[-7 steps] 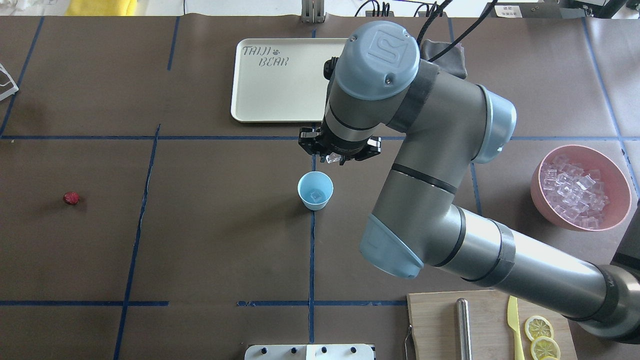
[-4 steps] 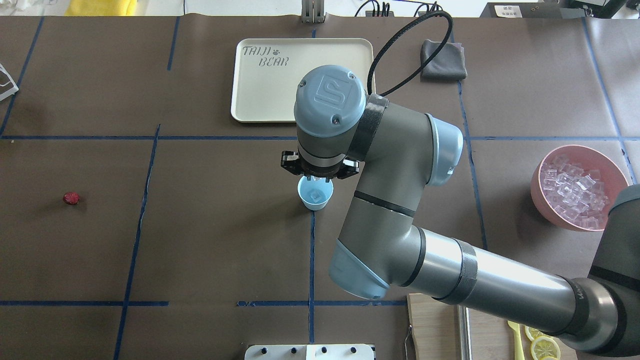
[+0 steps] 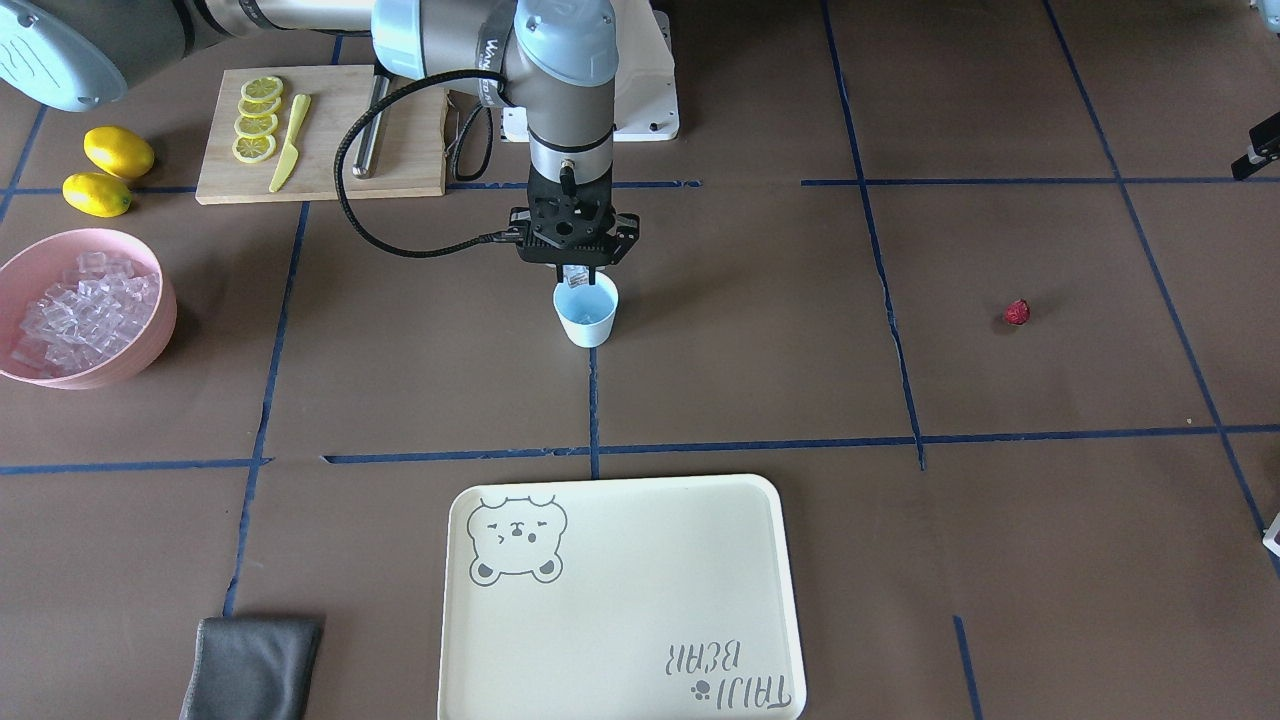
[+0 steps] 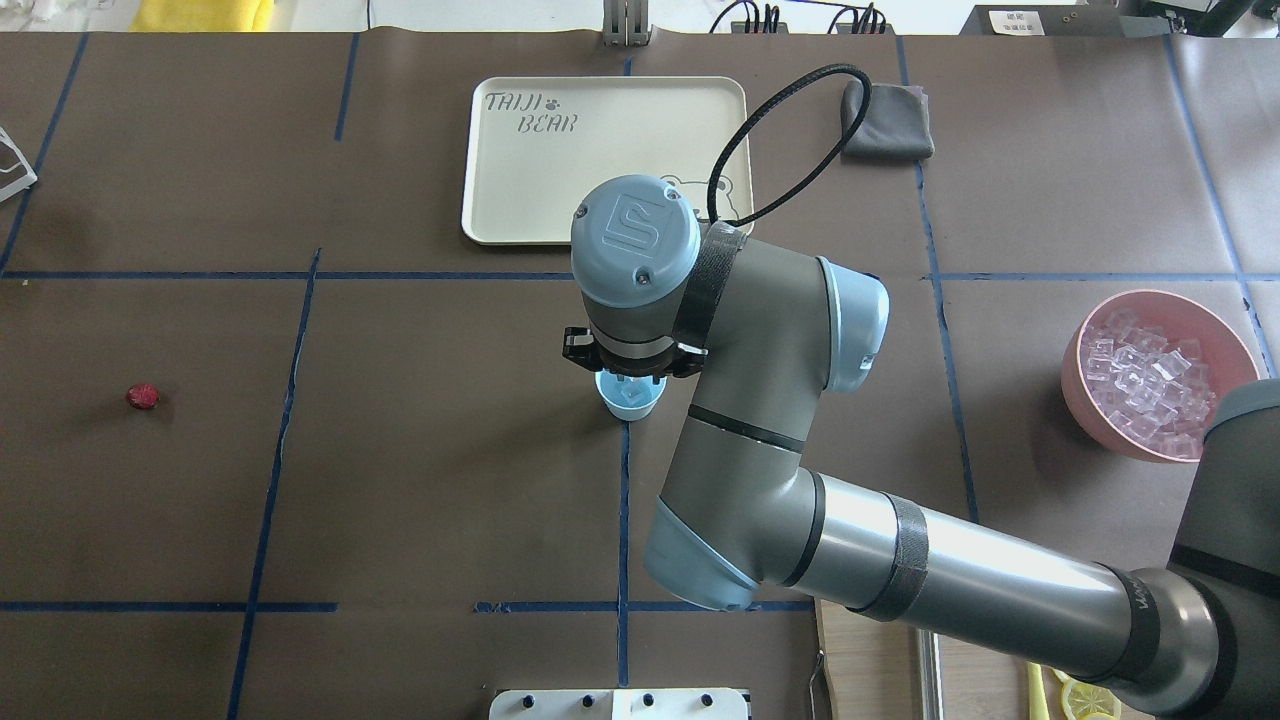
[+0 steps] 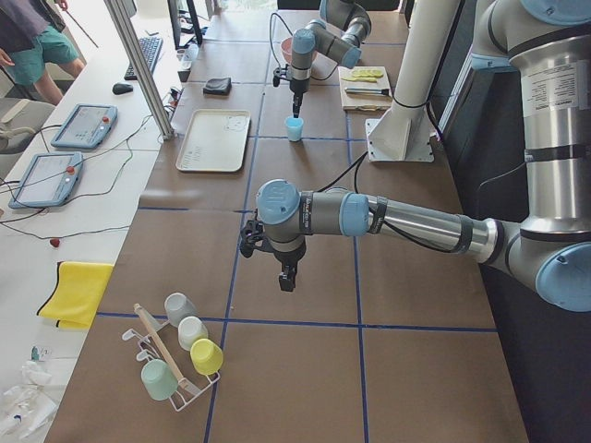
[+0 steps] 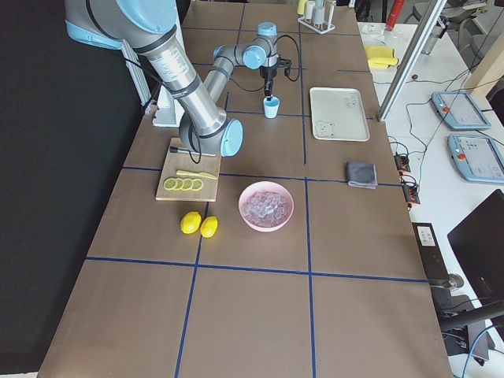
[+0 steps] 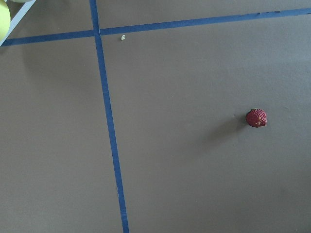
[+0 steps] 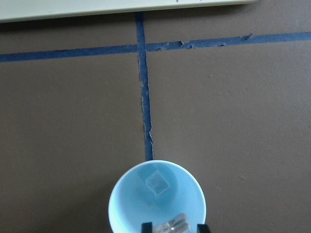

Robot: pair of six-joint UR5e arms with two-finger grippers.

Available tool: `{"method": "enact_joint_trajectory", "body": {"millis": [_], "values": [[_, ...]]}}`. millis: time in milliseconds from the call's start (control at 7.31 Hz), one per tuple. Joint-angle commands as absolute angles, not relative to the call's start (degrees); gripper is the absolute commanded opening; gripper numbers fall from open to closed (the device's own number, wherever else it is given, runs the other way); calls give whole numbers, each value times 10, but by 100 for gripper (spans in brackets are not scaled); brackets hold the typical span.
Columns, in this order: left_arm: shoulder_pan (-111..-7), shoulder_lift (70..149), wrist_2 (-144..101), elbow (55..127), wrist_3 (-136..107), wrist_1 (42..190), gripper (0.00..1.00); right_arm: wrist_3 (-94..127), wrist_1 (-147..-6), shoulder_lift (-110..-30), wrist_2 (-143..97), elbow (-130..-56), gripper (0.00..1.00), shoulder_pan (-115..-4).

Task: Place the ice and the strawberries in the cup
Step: 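Open the right gripper to release the ice cube into the cup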

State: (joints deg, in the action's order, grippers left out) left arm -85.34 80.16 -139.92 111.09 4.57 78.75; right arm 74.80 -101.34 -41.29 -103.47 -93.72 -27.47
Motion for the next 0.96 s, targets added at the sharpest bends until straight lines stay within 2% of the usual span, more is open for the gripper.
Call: {"method": "enact_joint_trajectory", "body": {"millis": [0, 137, 821], "values": [[-853, 802, -1399, 1111, 46, 787, 100, 748, -1013, -412, -1034, -937, 54, -274], [-853, 802, -1399, 1111, 46, 788, 100, 748, -1013, -411, -1034, -938, 100, -274], [-853, 802, -1399, 1112, 46, 787, 100, 741, -1013, -410, -1034, -946, 100, -278]]}}
